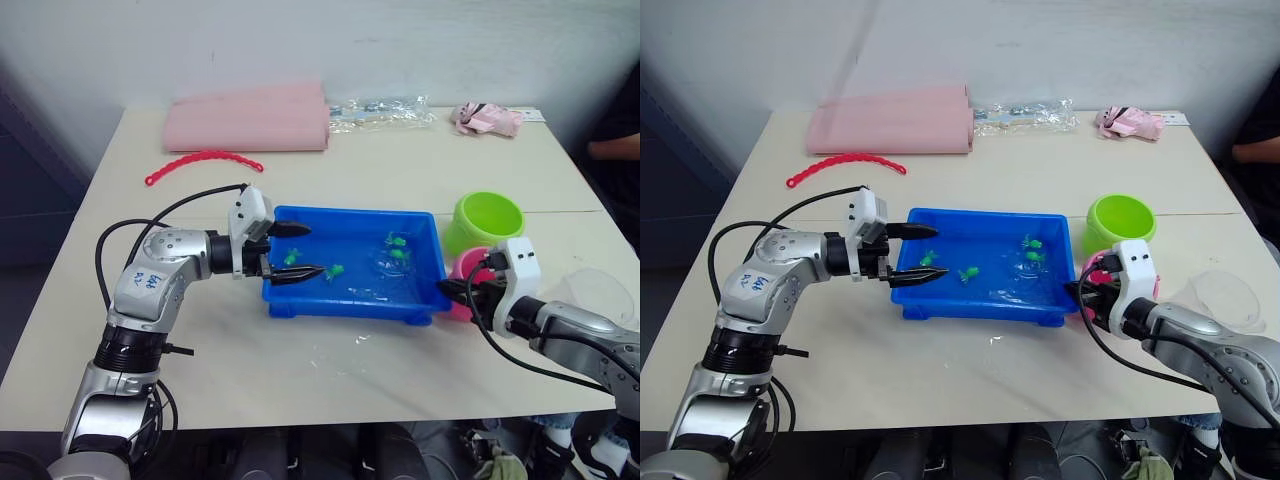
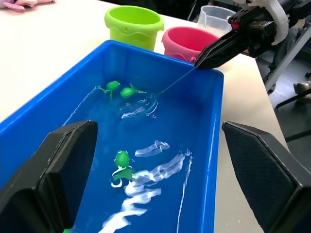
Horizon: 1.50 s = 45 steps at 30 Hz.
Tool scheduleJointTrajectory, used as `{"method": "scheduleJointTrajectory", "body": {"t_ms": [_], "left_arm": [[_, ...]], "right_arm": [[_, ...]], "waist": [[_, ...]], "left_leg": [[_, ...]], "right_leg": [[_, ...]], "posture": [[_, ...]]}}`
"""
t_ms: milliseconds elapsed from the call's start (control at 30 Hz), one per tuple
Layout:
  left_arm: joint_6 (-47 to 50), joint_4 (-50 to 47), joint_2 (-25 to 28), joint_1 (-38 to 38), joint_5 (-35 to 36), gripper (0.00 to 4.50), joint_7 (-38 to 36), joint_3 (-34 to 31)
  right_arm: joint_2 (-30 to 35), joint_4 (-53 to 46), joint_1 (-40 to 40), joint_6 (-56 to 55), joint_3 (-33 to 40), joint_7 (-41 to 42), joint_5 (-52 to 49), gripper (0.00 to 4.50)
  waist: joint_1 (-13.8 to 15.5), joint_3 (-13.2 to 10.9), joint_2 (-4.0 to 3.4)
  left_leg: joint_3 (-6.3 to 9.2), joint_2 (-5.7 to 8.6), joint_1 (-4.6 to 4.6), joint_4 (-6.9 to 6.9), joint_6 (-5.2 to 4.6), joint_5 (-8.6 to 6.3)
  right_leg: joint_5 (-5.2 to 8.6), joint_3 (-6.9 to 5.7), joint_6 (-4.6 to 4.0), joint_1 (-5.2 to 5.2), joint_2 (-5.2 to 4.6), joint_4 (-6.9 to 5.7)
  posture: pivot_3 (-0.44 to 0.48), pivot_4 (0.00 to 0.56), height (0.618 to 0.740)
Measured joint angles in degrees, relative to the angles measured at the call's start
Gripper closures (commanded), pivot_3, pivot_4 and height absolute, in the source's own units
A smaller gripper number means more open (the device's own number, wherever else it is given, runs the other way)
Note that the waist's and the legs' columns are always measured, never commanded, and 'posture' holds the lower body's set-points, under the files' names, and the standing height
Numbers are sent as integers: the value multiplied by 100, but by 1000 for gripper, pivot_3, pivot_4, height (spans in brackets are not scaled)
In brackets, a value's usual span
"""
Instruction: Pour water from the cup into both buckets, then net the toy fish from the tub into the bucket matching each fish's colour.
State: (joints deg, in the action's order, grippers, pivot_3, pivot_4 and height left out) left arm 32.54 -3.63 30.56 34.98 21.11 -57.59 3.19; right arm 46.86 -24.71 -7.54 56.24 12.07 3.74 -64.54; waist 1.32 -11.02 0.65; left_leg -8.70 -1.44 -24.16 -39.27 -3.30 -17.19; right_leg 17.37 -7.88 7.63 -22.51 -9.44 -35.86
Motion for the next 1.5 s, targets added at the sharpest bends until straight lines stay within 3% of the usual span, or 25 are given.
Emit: {"method": "scheduleJointTrajectory", "body": {"t_ms": [333,833,967,1067,1233,1500], "left_arm": [[-144,344,-173,188,1,31,-118,140],[-910,1695,-792,1087,-148,31,-662,561],[-1054,1861,-900,1200,-197,31,-739,595],[-1095,1927,-950,1218,-213,31,-761,600],[-1048,1884,-963,1219,-214,31,-746,597],[-731,1207,-1196,1214,-59,31,-206,427]], "right_arm": [[631,-1551,1021,-906,48,1290,1698,4500],[509,-2494,1884,-986,2438,1528,2068,4500],[873,-2113,1934,-1001,2950,1796,2556,4500],[1146,-1454,1877,-1216,2917,1976,3193,4500],[1624,-474,1684,-2156,2270,2263,4412,4500],[2416,804,1821,-4929,1210,2396,7023,4500]], "waist": [[6,0,0],[13,0,1],[10,0,1],[4,0,1],[-4,0,1],[-3,0,0]], "left_leg": [[-8,1,1,3,0,0],[-9,1,2,3,0,0],[-10,2,2,3,0,0],[-11,2,3,3,0,0],[-14,0,3,4,1,1],[-14,0,3,4,4,4]], "right_leg": [[-1,5,2,-2,0,1],[-1,6,3,-2,4,3],[-2,8,4,-1,4,4],[-2,8,4,-2,4,3],[-2,9,4,-5,5,2],[-3,9,7,-2,4,3]], "posture": [[0,150,738],[0,150,738],[0,150,738],[0,150,738],[0,150,738],[0,150,738]]}}
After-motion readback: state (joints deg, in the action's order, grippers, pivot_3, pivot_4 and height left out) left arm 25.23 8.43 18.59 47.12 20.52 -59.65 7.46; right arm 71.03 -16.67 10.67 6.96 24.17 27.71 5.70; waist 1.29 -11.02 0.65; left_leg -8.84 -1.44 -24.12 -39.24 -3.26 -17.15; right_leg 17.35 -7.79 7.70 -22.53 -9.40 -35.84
